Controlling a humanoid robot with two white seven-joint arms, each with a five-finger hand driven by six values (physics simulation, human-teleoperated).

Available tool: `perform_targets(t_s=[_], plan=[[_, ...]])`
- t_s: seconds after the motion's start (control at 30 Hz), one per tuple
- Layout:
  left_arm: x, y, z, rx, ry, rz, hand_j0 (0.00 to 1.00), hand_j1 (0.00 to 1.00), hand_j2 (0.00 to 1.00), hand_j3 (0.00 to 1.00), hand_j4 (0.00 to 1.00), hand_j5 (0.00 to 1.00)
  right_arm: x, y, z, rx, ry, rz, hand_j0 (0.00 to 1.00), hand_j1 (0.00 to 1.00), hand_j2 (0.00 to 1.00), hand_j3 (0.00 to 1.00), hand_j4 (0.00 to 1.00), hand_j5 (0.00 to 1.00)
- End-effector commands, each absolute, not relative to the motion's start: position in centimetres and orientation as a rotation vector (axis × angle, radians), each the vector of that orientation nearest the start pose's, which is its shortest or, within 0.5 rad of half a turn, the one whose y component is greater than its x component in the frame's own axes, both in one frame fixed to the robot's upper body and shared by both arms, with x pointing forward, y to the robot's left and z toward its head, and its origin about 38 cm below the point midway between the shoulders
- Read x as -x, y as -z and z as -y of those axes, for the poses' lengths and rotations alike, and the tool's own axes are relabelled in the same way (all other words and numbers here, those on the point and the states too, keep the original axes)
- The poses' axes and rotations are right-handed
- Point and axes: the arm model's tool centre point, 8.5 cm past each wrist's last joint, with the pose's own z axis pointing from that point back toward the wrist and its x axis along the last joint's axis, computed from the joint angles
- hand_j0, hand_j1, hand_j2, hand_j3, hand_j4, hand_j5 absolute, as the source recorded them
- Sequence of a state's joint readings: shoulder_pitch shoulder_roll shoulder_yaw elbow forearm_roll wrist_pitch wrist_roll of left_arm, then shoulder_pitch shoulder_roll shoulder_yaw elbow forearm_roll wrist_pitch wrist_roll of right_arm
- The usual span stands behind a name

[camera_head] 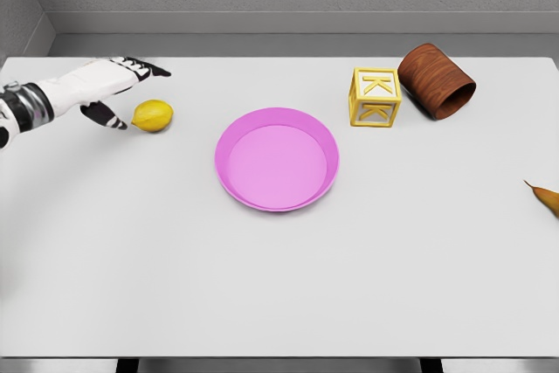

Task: Put the lemon on the plate with left arm

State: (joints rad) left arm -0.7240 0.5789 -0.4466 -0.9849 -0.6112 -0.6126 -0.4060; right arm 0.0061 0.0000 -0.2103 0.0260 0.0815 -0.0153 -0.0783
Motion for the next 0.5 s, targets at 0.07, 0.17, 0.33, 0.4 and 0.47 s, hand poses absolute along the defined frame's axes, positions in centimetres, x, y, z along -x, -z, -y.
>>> perform_targets(t_s=[0.07,0.17,0.33,0.4,0.47], plan=[[-50.7,-16.7,-34.2,-0.554,1.784,1.313,1.00,1.00,1.00,1.00,1.00,1.00,1.2,26.1,27.6,0.163,0.129,-0.016,1.00,1.00,1.00,1.00,1.00,1.00],[-51.0,-16.4,-33.5,-0.541,1.802,1.305,1.00,1.00,1.00,1.00,1.00,1.00,1.2,26.1,27.6,0.163,0.128,-0.016,1.00,1.00,1.00,1.00,1.00,1.00],[-52.1,-17.1,-33.2,-0.550,1.833,1.271,1.00,1.00,1.00,1.00,1.00,1.00,1.2,26.1,27.6,0.163,0.129,-0.016,1.00,1.00,1.00,1.00,1.00,1.00],[-52.1,-17.2,-33.2,-0.553,1.845,1.264,1.00,1.00,1.00,1.00,1.00,1.00,1.2,26.1,27.6,0.163,0.129,-0.016,1.00,1.00,1.00,1.00,1.00,1.00],[-52.4,-17.4,-32.4,-0.551,1.900,1.242,1.00,1.00,1.00,1.00,1.00,1.00,1.2,26.1,27.6,0.163,0.129,-0.016,1.00,1.00,1.00,1.00,1.00,1.00]])
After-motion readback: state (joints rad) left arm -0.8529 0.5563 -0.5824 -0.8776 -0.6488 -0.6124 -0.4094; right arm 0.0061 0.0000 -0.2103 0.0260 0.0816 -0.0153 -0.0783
